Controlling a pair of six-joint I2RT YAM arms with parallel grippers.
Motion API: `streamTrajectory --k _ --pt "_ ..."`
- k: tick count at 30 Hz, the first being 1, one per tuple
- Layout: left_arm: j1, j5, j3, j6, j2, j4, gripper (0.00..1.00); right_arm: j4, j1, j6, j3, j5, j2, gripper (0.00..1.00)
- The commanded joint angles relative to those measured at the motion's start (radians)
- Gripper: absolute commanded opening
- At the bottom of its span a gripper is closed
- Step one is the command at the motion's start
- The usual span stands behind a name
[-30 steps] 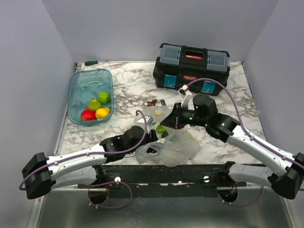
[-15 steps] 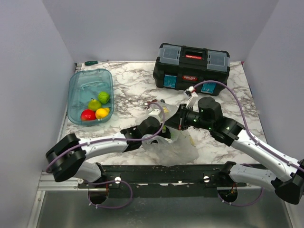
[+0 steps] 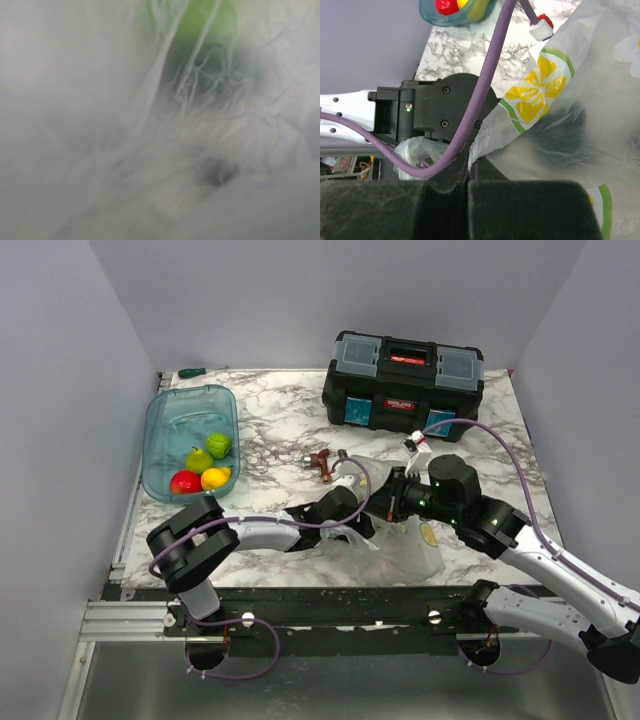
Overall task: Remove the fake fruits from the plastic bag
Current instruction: Adjust the plastic bag at the center of the board.
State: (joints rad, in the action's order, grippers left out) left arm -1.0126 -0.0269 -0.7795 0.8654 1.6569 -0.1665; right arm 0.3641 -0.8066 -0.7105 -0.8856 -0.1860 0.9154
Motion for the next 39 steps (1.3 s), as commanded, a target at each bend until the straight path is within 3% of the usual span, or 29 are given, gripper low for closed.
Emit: streamTrajectory --k 1,6,10,15,17,20,26,39 --pt "0.004 0.026 0.005 0.001 -0.001 -0.063 0.62 0.012 -0.005 -0.014 0.019 0.017 -0.036 0.01" --pt "0.009 0.055 0.182 0.014 -0.160 -0.218 0.66 -0.003 -0.006 0.015 0.015 0.010 -0.011 0.01" --pt "0.015 0.062 0.302 0.011 -0.291 -0.247 0.66 -0.078 -0.005 0.039 -0.004 -0.011 0.051 0.01" --pt "0.034 0.049 0.460 -0.022 -0.474 -0.324 0.68 -0.261 -0.008 0.026 -0.059 -0.212 0.187 0.01" --pt "0.036 0.043 0.513 -0.052 -0.540 -0.342 0.71 -0.325 -0.043 0.014 -0.092 -0.304 0.245 0.01" --pt "0.035 0.039 0.544 -0.086 -0.595 -0.334 0.75 -0.247 -0.133 0.086 -0.182 -0.280 0.306 0.01" --pt "0.035 -0.039 0.501 -0.048 -0.533 -0.280 0.78 -0.179 -0.141 0.069 -0.086 -0.077 0.188 0.01" --pt "0.005 -0.033 0.374 -0.022 -0.286 -0.224 0.74 -0.156 -0.140 0.032 -0.002 -0.013 0.121 0.01"
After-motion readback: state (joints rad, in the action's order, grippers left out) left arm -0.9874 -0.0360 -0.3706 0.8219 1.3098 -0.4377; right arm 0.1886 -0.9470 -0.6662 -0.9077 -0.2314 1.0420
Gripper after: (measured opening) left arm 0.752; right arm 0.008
